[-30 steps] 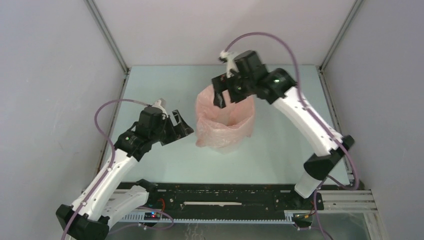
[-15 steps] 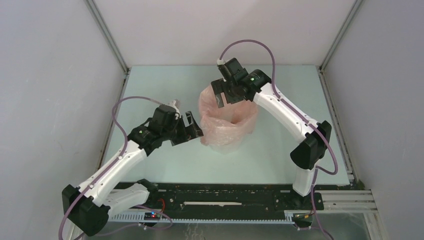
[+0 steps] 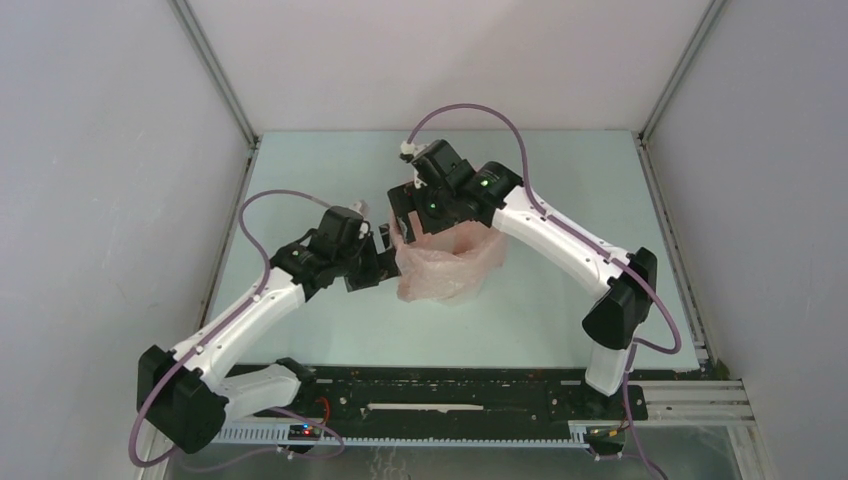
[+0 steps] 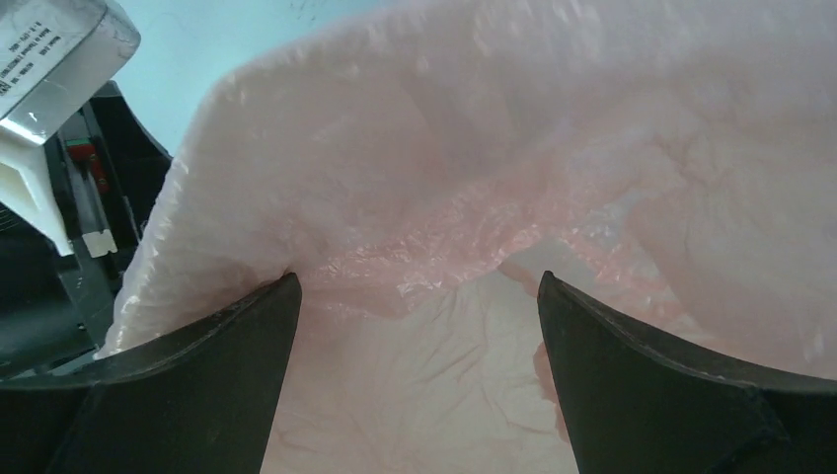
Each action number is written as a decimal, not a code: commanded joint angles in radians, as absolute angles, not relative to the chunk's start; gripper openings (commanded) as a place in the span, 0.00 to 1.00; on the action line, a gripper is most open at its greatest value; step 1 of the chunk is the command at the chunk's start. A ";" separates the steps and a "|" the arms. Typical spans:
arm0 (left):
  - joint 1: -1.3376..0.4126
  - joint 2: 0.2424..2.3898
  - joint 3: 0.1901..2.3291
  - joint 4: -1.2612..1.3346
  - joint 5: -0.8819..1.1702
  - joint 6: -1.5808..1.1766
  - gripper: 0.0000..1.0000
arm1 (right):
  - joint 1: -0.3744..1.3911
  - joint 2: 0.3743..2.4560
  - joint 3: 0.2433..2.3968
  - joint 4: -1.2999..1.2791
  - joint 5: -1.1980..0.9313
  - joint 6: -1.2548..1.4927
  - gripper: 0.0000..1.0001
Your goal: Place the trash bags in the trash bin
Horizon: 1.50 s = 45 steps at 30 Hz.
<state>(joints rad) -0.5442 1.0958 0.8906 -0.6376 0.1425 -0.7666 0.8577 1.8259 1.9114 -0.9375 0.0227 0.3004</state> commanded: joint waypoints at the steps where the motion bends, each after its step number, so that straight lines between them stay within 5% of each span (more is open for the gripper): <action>1: -0.550 1.117 0.979 -0.590 0.170 -0.738 0.92 | 0.787 1.749 1.856 -0.881 -0.045 0.347 1.00; 19: -0.550 1.104 0.966 -0.609 0.142 -0.690 0.93 | 0.792 1.831 1.532 -0.616 0.186 0.311 1.00; 34: -0.548 1.034 0.957 -0.720 0.005 -0.626 0.93 | 0.795 1.742 1.742 -0.848 0.182 0.292 1.00; 45: -0.544 0.754 1.019 -0.997 -0.217 -0.709 1.00 | 0.793 1.664 2.048 -1.099 0.161 0.332 1.00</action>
<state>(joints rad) -0.5453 0.8631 0.9043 -0.8818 -0.1059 -0.6685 0.7898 1.7351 1.9133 -0.9916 0.1703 0.3172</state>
